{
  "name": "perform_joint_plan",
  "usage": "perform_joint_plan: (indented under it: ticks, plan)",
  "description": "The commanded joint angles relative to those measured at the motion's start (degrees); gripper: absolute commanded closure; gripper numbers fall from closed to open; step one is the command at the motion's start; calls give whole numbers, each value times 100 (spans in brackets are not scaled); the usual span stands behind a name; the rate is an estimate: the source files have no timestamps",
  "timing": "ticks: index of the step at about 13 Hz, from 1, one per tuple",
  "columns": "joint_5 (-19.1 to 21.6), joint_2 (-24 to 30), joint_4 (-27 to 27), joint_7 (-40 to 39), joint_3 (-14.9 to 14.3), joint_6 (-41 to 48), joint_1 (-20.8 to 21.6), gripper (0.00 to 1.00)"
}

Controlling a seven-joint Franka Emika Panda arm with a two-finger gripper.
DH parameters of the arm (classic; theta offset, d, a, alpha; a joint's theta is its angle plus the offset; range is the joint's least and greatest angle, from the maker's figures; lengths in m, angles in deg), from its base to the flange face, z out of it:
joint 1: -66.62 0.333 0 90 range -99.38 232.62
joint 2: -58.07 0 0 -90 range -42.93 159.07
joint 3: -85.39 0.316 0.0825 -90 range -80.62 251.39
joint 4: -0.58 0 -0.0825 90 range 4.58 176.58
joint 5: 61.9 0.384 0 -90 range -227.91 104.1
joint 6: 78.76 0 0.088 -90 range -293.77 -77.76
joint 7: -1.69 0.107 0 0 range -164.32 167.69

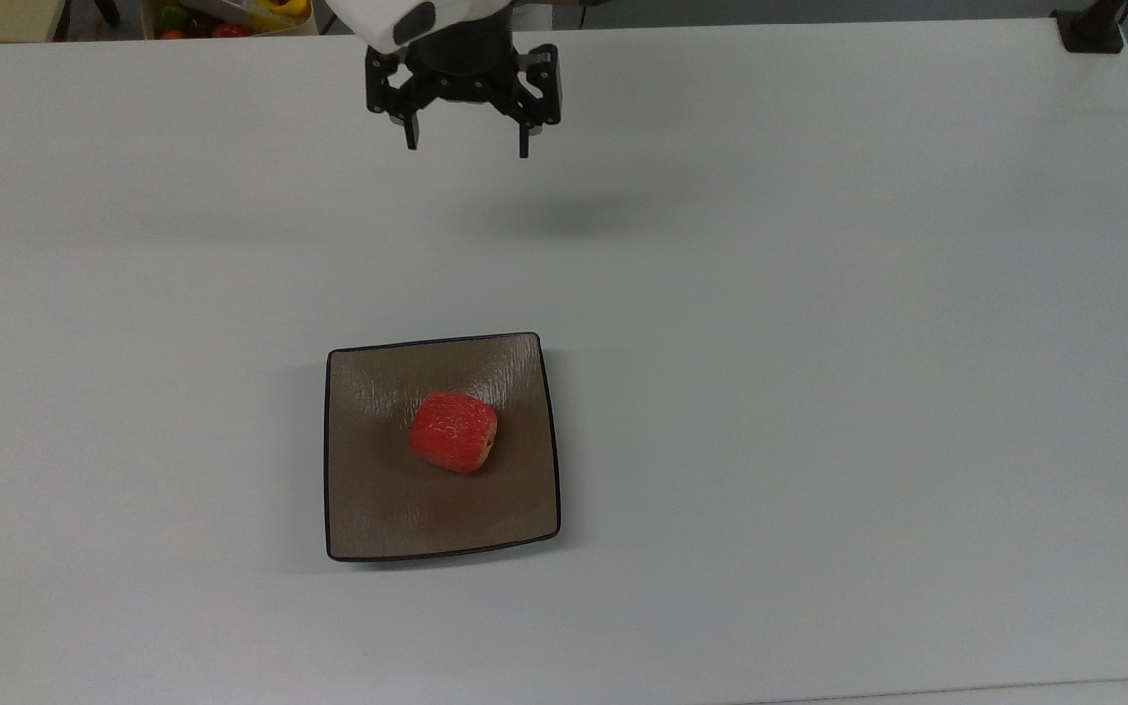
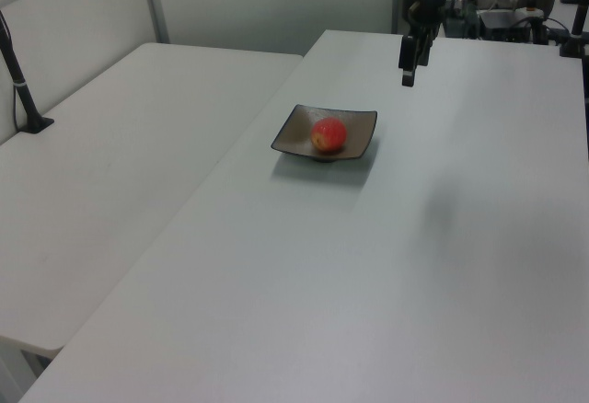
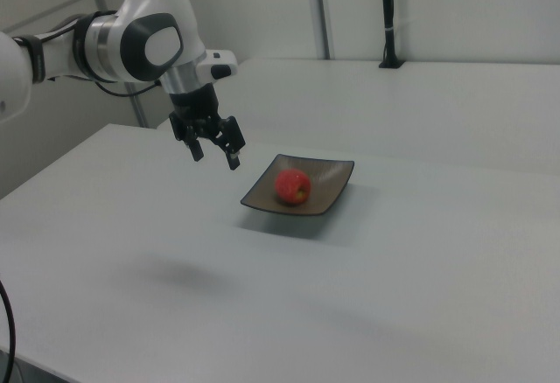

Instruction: Apples placed on a ceramic plate

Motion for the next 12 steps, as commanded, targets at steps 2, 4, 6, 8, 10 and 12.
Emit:
perform_joint_plan:
  ticks: [2, 4, 6, 8, 10, 12]
  plan:
    - [238, 285, 209, -338, -169, 287, 61, 0]
    - [238, 302, 209, -409, -169, 332, 61, 0]
    - [238, 311, 217, -427, -169, 332, 61, 0]
    - [159, 381, 331, -453, -160, 236, 70, 0]
    - [159, 381, 332, -453, -160, 226, 61, 0]
    - [159, 373, 332, -453, -160, 226, 61, 0]
